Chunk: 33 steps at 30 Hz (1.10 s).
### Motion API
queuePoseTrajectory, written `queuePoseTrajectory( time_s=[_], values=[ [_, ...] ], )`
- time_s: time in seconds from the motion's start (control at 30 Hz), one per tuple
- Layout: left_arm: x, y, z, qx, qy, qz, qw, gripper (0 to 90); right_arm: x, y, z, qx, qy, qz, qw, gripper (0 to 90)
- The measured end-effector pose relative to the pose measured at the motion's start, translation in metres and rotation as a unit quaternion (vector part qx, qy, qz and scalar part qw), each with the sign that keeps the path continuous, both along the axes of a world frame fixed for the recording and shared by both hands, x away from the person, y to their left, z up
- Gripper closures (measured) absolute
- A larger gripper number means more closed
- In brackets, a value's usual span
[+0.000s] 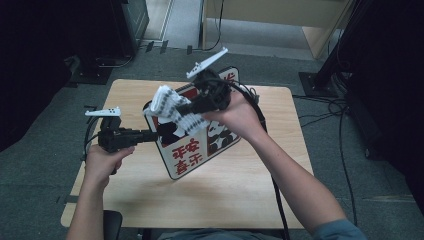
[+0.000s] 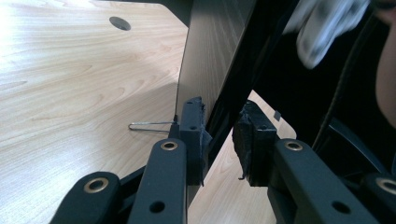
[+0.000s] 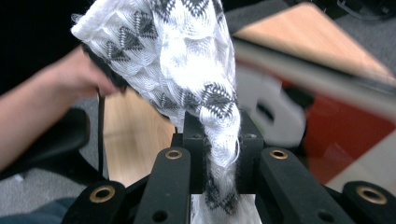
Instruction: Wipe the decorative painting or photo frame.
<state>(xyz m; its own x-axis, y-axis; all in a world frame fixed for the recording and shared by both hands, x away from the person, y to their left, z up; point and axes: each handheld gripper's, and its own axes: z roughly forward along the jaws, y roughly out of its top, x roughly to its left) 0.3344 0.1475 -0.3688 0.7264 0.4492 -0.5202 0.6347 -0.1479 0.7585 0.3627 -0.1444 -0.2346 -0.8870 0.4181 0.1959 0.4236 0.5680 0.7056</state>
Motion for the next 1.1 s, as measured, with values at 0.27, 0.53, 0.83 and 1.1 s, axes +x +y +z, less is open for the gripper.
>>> queuePoseTrajectory(
  time_s=[0.27,0.53,0.83,1.1],
  values=[
    [0.0,0.0,0.0,0.0,-0.003,0.001,1.0,74.2,0.019,0.029,0.037,0.013,-0.016,-0.011,0.9997,80.0],
    [0.0,0.0,0.0,0.004,-0.011,0.001,0.9999,74.8,0.037,0.063,0.027,-0.006,-0.009,-0.016,0.9998,79.6],
    [-0.001,-0.001,0.001,0.01,-0.02,0.004,0.9997,75.4,0.038,0.078,0.013,-0.005,-0.005,-0.012,0.9999,74.6],
    [-0.001,-0.001,0.0,0.008,-0.019,0.002,0.9998,75.5,0.04,0.071,0.008,0.006,-0.003,-0.012,0.9999,78.5]
  ],
)
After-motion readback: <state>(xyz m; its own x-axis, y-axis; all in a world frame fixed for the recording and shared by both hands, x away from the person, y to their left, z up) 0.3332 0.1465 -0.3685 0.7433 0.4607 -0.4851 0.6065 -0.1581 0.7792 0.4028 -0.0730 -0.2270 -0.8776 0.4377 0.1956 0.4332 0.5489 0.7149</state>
